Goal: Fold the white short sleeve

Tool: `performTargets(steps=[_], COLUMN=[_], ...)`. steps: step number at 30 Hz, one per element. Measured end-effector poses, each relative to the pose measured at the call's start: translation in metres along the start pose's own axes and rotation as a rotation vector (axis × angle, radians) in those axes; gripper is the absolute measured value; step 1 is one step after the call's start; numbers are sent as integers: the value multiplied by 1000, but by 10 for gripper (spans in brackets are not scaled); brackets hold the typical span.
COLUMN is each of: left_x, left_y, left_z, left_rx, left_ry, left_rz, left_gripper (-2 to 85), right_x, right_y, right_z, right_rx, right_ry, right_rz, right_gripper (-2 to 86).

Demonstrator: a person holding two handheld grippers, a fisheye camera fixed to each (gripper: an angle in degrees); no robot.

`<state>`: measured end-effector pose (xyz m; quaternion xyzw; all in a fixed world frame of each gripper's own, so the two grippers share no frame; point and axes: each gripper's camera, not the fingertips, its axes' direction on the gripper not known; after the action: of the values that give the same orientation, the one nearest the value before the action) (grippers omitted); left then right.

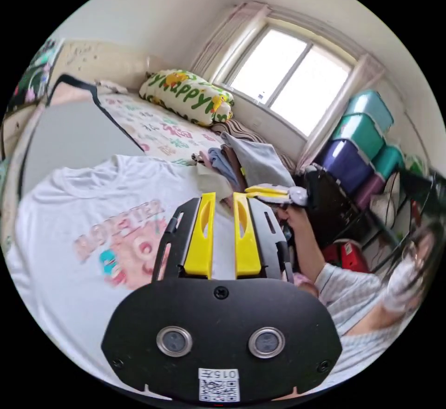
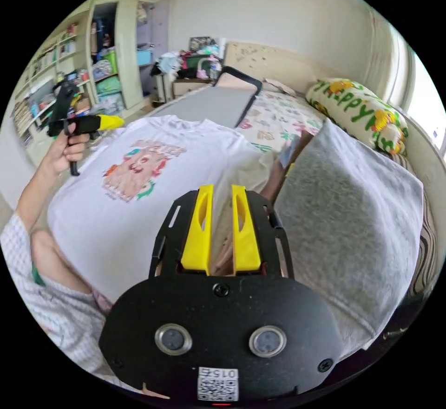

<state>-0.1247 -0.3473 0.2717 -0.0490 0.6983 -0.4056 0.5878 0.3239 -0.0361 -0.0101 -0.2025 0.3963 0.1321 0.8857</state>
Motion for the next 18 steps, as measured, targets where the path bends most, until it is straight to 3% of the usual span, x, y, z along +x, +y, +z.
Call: performTargets(steps=[7, 14, 18], left_x=[-63, -101, -119], left_y=[-76, -114, -120], left_z=[135, 209, 232], left_rx=[-110, -209, -222], left_ry=[17, -22, 66], left_rz=[-184, -204, -243], left_gripper=[106, 124, 113], right_x=[-23, -19, -21], right_y=[-14, -27, -30], right_z=[43, 53, 53], right_rx=[-2, -45, -32], right_ry=[263, 112, 100], right_rz=[30, -1, -13], right_gripper=[79, 56, 39])
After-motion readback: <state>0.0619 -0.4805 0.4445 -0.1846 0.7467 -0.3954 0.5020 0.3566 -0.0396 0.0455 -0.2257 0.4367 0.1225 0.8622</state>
